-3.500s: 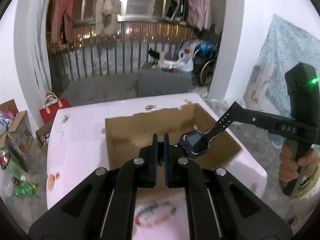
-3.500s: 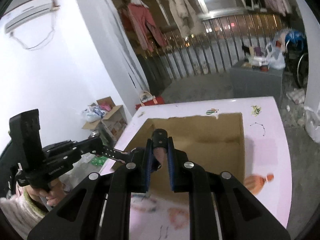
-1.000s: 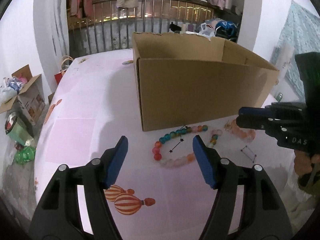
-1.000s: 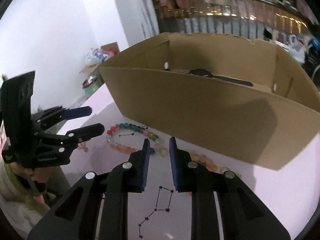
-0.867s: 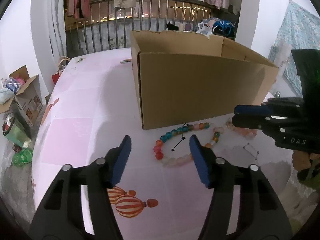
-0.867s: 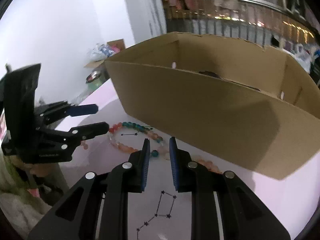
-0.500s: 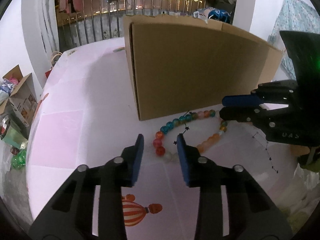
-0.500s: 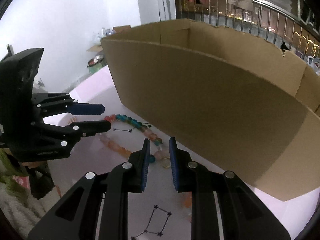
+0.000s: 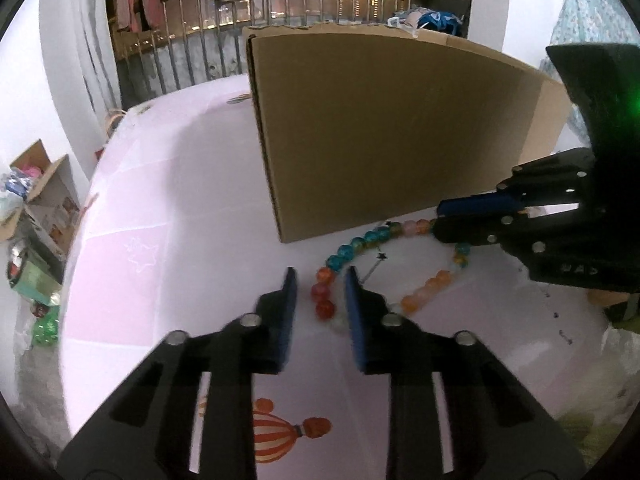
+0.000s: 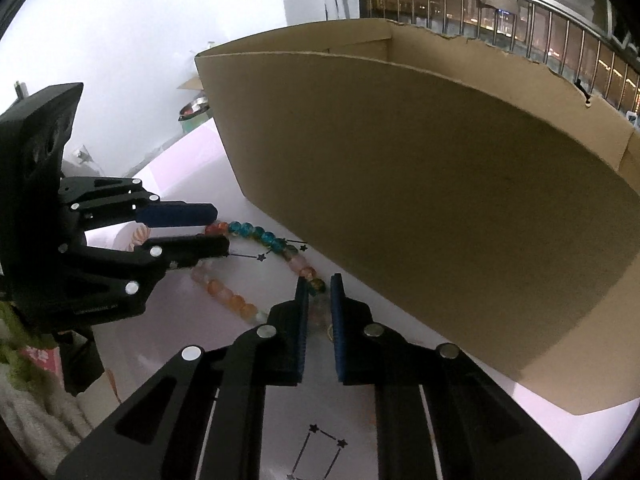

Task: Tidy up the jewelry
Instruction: 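Close both grippers on the multicoloured bead bracelet, then carry the bead bracelet into the box and open both grippers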

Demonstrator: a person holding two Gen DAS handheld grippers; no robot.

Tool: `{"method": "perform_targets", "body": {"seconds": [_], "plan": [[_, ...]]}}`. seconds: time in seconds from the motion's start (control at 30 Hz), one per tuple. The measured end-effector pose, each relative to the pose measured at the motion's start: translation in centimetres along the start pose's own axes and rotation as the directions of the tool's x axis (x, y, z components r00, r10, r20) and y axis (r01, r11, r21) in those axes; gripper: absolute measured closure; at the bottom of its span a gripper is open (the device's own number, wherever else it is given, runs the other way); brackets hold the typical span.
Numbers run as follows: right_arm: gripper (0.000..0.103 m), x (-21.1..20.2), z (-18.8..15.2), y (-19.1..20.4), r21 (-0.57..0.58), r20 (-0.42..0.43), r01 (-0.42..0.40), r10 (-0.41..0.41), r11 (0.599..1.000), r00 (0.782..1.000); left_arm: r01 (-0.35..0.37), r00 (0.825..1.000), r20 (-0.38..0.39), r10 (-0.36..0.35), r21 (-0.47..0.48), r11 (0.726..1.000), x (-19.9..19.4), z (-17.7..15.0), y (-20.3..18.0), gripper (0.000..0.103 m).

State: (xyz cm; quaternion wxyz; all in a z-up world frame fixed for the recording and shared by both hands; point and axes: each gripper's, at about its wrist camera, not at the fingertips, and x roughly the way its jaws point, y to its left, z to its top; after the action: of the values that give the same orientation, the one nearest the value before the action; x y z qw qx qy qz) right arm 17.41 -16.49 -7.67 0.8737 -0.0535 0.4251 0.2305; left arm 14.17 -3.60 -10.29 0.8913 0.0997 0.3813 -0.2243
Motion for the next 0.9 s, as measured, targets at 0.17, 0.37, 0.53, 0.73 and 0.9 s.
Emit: {"method": "perform_targets", "body": {"seconds": [0.17, 0.37, 0.53, 0.73, 0.9], "plan": [[0.094, 0.0, 0.2, 0.2, 0.010, 0.012, -0.010, 0.010, 1.000, 1.000, 0.010, 1.000, -0.002, -0.010, -0.022, 1.000, 0.0, 0.3, 0.1, 0.094], [0.094, -1.4, 0.4, 0.5, 0.033, 0.056, -0.031, 0.029, 0.999, 0.998, 0.035, 0.999, 0.024, -0.034, -0.056, 0.998, -1.6, 0.9, 0.3, 0.094], [0.094, -3.5, 0.5, 1.3, 0.044, 0.120, -0.046, 0.041, 0.998, 0.992, 0.046, 0.997, 0.067, -0.042, -0.066, 0.997, -4.6, 1.1, 0.1, 0.095], [0.094, -7.0, 0.9, 2.4, 0.048, 0.211, -0.064, 0.052, 0.997, 0.976, 0.075, 0.987, 0.147, -0.063, -0.078, 0.994, -9.2, 2.6, -0.2, 0.095], [0.094, -11.5, 3.0, 2.8, 0.022, 0.317, -0.060, 0.050, 0.998, 0.947, 0.103, 0.960, 0.261, -0.097, -0.011, 0.995, -13.8, 6.6, -1.3, 0.095]]}}
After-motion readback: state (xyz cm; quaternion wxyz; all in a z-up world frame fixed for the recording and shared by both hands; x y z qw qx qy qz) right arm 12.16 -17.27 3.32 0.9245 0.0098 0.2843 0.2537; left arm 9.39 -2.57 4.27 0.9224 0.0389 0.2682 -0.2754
